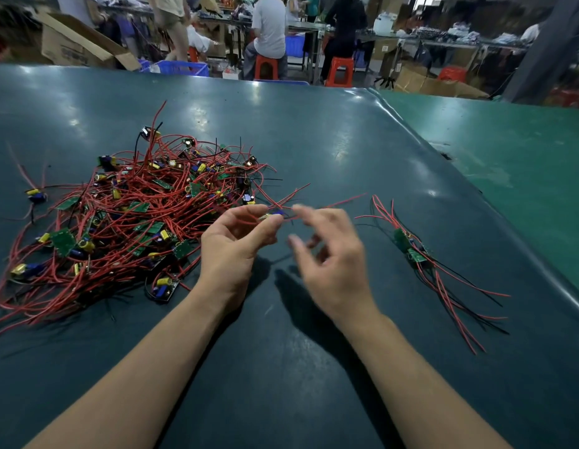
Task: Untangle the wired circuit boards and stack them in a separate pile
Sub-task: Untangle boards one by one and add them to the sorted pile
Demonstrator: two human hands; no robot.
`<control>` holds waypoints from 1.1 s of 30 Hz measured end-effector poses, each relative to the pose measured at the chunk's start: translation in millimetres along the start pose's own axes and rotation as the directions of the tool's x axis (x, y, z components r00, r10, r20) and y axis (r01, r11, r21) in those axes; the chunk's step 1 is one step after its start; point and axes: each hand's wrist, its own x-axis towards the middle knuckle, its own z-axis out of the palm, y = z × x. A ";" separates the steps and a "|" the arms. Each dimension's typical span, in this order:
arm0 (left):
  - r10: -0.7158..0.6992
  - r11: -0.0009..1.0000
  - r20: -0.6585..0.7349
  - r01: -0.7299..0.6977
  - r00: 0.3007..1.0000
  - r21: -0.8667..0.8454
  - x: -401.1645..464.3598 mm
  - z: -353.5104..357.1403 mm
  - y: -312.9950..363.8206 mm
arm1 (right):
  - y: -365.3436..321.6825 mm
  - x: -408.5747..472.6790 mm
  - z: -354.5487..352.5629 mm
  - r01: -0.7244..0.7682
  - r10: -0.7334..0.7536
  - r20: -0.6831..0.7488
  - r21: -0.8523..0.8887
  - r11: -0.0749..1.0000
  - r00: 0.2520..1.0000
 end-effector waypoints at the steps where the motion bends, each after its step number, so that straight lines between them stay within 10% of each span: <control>1: 0.019 1.000 0.014 -0.019 1.000 0.004 -0.9 -0.3 0.4 | -0.7 -2.1 4.1 0.058 -0.057 0.087 -0.011 0.998 0.995; 6: 0.132 0.985 0.063 -0.138 0.989 0.100 -2.1 -0.4 3.4 | -0.1 4.2 0.9 0.096 -0.096 0.042 -0.004 0.995 0.995; 11: -0.071 0.991 0.177 0.089 0.982 -0.095 1.2 -1.9 12.3 | -13.0 5.1 -0.5 -0.070 0.072 -0.005 0.186 0.980 0.997; 14: -0.115 0.989 0.067 0.120 0.991 -0.084 6.0 -3.8 15.5 | -24.6 10.2 -4.4 -0.380 0.409 0.141 0.711 0.591 0.902; 18: -0.238 0.964 0.159 0.253 0.958 -0.086 6.6 -6.0 22.7 | -26.7 16.1 -21.1 -0.612 0.397 0.555 0.790 0.021 0.731; 29: -0.268 0.957 0.388 0.290 0.882 0.003 0.7 -5.1 9.0 | -13.5 14.1 -18.8 -0.716 0.525 0.490 0.529 0.455 0.696; 33: -0.271 0.958 0.393 0.287 0.879 0.019 -2.5 -0.9 8.9 | -11.9 17.1 -20.5 -0.826 0.581 0.590 0.452 0.337 0.560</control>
